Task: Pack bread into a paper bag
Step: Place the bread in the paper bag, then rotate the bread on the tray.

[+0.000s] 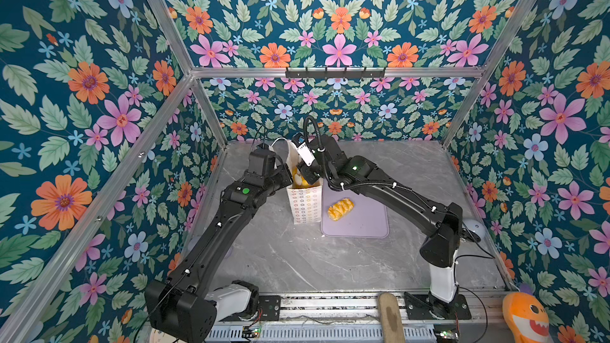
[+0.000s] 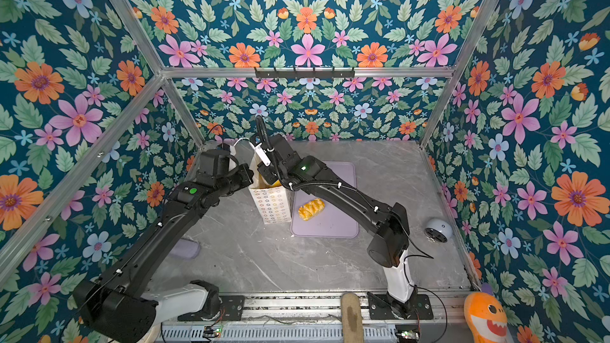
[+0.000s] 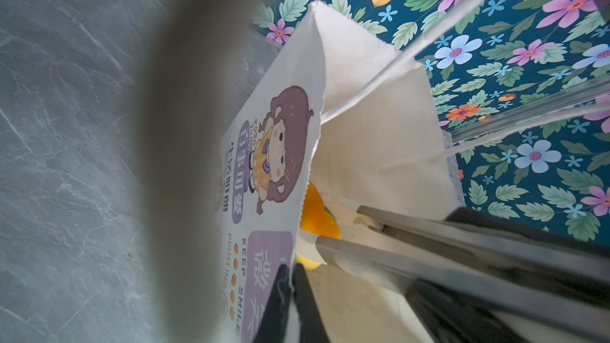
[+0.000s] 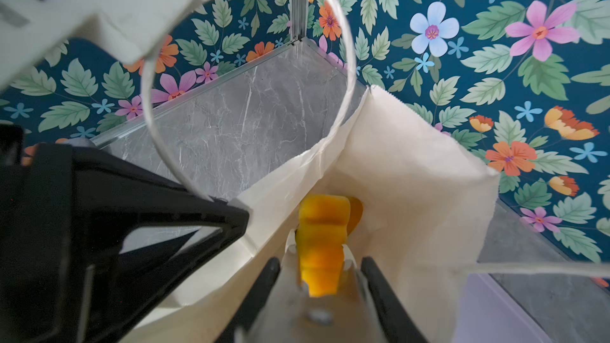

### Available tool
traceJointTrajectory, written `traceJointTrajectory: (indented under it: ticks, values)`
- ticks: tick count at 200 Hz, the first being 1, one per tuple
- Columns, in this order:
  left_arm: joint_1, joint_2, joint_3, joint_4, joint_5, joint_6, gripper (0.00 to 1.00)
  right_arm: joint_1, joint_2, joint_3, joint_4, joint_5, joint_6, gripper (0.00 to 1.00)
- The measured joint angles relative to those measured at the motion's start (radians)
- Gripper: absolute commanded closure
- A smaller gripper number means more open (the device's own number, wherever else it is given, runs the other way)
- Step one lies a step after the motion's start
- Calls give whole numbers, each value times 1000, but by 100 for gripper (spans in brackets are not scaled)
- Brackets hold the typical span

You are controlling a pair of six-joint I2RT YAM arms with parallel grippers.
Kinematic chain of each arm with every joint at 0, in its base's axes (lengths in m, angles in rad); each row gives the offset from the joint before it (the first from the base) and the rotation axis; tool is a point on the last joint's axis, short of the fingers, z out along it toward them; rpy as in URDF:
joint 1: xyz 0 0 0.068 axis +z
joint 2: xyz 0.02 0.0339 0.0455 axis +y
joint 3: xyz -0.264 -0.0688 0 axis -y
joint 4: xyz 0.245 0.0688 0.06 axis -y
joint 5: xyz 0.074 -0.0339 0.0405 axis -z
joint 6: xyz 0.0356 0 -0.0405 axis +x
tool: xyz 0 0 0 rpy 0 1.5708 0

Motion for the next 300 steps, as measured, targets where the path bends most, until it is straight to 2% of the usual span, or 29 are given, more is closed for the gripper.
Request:
traceJointTrajectory:
  ticks: [112, 198, 241, 300]
  values:
    - [0, -3, -3, -2, 0, 0, 94, 0, -31, 18, -10, -25, -16, 50]
    - [0, 5, -3, 5, -2, 0, 94, 0, -159, 59, 22, -143, -82, 52]
    - [0, 8, -3, 6, 5, 1, 94, 0, -260, 32, 91, -213, -114, 58]
    - [0, 11, -3, 9, 12, 3, 94, -3, -505, -154, 241, -238, -164, 59]
